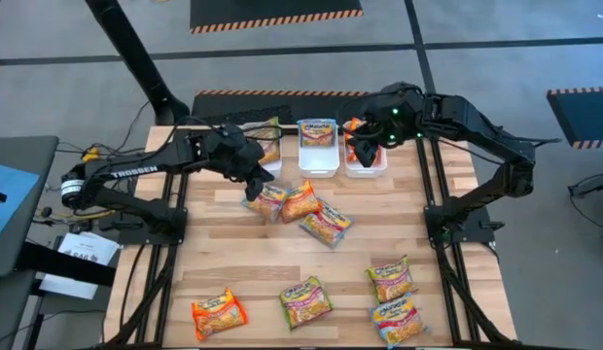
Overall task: Sort Maruchan noodles
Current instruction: Put the blue noodle pack into the middle white bin
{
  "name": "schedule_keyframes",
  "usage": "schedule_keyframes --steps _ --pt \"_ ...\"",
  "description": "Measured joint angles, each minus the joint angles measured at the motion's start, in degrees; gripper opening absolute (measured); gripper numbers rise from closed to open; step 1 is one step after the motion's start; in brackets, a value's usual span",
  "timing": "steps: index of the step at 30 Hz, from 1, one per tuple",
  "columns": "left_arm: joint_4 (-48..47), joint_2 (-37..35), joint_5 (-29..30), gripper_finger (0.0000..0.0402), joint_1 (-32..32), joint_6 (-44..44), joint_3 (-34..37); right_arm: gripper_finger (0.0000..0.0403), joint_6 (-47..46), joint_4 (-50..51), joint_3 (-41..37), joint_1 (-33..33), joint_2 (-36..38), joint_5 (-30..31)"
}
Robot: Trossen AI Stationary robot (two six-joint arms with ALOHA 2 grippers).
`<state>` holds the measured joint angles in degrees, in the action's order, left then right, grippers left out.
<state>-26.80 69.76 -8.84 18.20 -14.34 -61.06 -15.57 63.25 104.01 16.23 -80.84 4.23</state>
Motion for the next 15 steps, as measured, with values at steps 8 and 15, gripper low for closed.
schedule_keyframes --steps 8,15 --pt "-2.9 0.8 -0.2 0.0047 0.0 1.2 0.1 0.0189 0.0 -0.9 0.0 0.0 -0.3 0.1" --pt "-4.1 4.0 2.7 0.0123 0.1 1.7 0.1 0.0189 0.0 -1.0 0.0 0.0 -0.3 0.2"
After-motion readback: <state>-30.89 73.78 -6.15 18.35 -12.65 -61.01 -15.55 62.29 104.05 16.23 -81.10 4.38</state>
